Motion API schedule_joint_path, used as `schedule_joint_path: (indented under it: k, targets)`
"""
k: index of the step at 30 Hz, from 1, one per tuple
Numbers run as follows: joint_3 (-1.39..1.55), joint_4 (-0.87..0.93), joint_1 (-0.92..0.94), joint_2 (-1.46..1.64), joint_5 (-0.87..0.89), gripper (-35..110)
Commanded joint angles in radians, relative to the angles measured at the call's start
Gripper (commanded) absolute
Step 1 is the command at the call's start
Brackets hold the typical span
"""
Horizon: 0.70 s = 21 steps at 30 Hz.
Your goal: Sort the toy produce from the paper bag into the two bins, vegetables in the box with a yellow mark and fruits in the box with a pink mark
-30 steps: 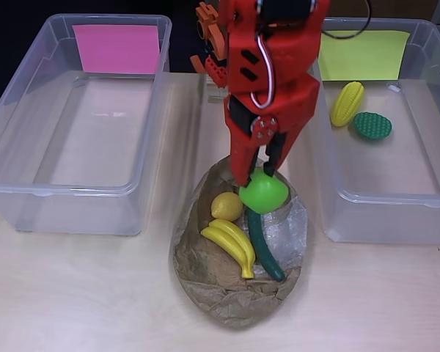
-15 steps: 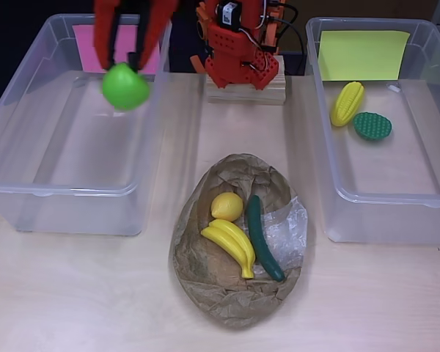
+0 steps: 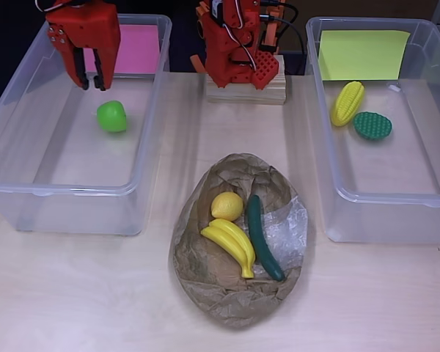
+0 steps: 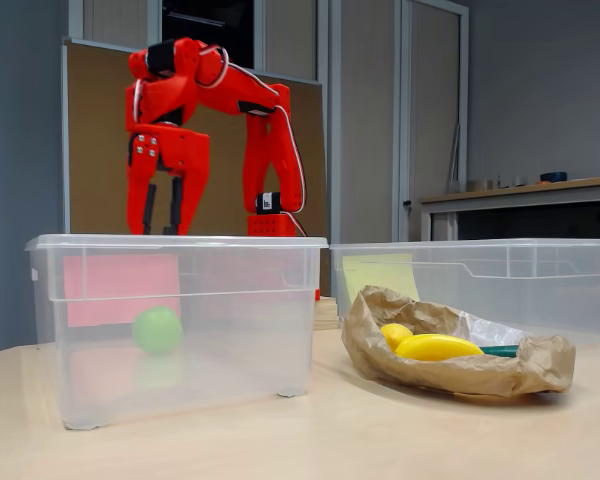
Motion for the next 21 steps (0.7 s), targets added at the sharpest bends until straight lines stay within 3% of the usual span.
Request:
schedule_joint_path:
  k: [1,10,21]
  targets:
    - [0.077,-0.038,0.021,0.041,0.023,12]
    - [-0.012,-0.006,-0.141,0.225,0.017,12]
    - [0.046,-0.146,-0.816,0.290,0.098,21]
